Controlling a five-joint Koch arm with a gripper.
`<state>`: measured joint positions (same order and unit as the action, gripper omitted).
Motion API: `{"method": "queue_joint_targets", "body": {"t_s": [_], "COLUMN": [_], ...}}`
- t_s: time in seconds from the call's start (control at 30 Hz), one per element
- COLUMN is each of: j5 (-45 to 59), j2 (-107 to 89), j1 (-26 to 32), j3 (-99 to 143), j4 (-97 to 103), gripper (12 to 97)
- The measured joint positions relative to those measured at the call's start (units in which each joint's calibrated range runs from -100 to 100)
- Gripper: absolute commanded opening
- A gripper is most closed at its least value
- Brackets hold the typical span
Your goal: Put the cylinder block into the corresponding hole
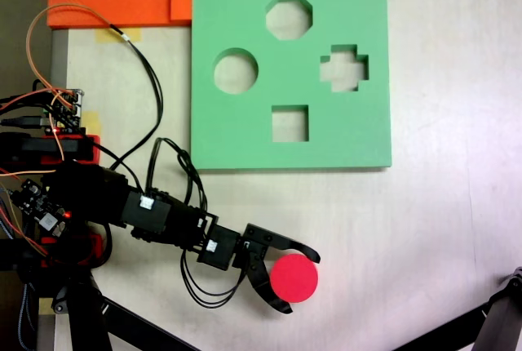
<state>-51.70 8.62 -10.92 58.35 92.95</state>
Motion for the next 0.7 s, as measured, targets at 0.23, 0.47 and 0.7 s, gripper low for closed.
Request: {"method": "queue_joint_targets", "body": {"t_s": [0.23,0.47,0.7], "j5": [-0.05,-0.05,0.68], "j2": [-17.37,-51.57,-84.82], "j1": [1.51,6.25,16.70], "j3": [4.12,11.07,13.03], "j4": [-2.06,-16.64,-37.49], "gripper": [35.9,35.9,35.9]}}
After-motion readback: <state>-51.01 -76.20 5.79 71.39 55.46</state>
